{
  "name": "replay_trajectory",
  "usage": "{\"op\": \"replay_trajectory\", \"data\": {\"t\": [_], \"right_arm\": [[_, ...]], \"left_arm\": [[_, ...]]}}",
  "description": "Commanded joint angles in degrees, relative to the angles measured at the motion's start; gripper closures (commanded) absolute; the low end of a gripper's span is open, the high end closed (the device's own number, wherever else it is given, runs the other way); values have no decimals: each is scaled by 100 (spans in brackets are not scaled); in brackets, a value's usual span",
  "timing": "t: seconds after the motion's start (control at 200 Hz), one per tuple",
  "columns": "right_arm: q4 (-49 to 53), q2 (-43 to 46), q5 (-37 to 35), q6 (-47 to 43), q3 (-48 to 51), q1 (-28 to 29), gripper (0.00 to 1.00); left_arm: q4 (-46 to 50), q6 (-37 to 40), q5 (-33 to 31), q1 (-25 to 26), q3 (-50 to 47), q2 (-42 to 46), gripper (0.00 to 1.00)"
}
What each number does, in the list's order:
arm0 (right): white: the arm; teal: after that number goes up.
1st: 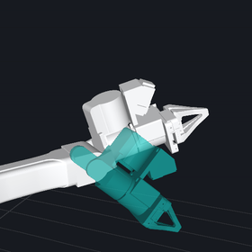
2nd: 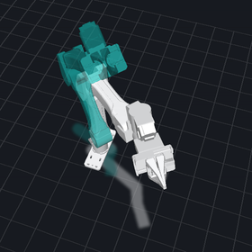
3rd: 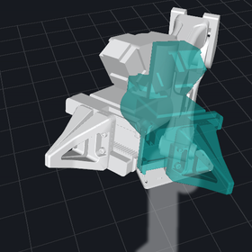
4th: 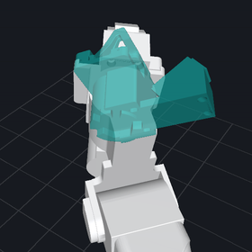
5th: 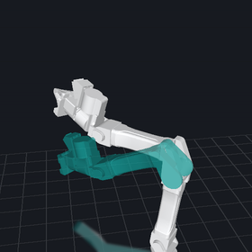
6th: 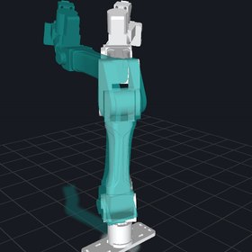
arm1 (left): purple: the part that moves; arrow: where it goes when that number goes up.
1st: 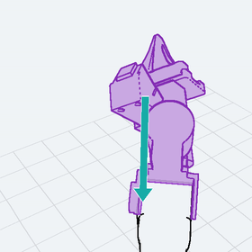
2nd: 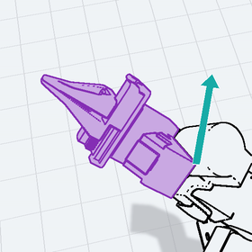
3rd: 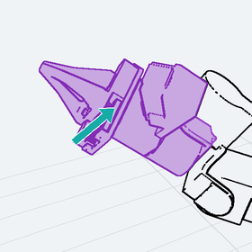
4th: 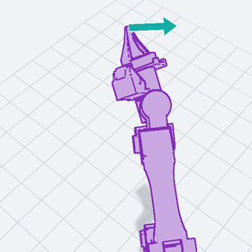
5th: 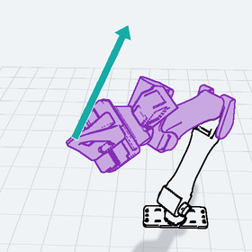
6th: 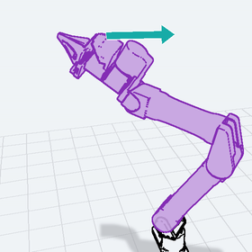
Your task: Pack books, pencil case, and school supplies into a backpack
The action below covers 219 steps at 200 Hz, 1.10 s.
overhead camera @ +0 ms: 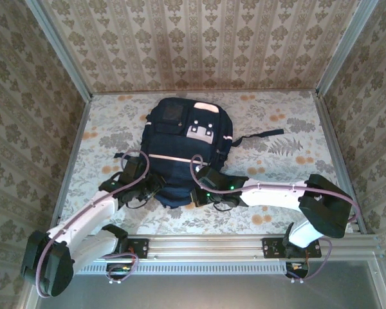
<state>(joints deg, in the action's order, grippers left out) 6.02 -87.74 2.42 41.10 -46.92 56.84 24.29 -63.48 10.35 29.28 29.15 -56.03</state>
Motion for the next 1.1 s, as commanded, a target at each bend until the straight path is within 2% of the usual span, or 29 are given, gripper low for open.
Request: {"op": "replay_trajectory", "data": {"t": [0.0,0.115,0.255,0.505,0.68,0.835,0.96,1.09], "right_arm": [[624,135,336,-125,-38,-85,100],[509,-74,634,-23,-306,-43,100],[928,-271,237,-251,-605,-82,100],[1441,-286,-95,-679,-502,-706,100],[1130,-143,378,-744,-490,-733,100],[582,-35,774,-490,-422,-511,100],[271,-160,798,-177,-525,-211,100],[5,-436,770,135,-717,69,100]], "left_arm": [[-81,166,-164,4,-69,-117,53],[-163,113,-181,135,-32,-145,55],[-5,134,-382,144,-31,-171,56],[147,173,-496,-5,-137,-317,60],[122,229,-409,-10,-75,-387,60],[572,410,-500,69,321,124,52],[1135,396,-585,77,580,747,37],[1124,-40,-182,166,459,894,34]]}}
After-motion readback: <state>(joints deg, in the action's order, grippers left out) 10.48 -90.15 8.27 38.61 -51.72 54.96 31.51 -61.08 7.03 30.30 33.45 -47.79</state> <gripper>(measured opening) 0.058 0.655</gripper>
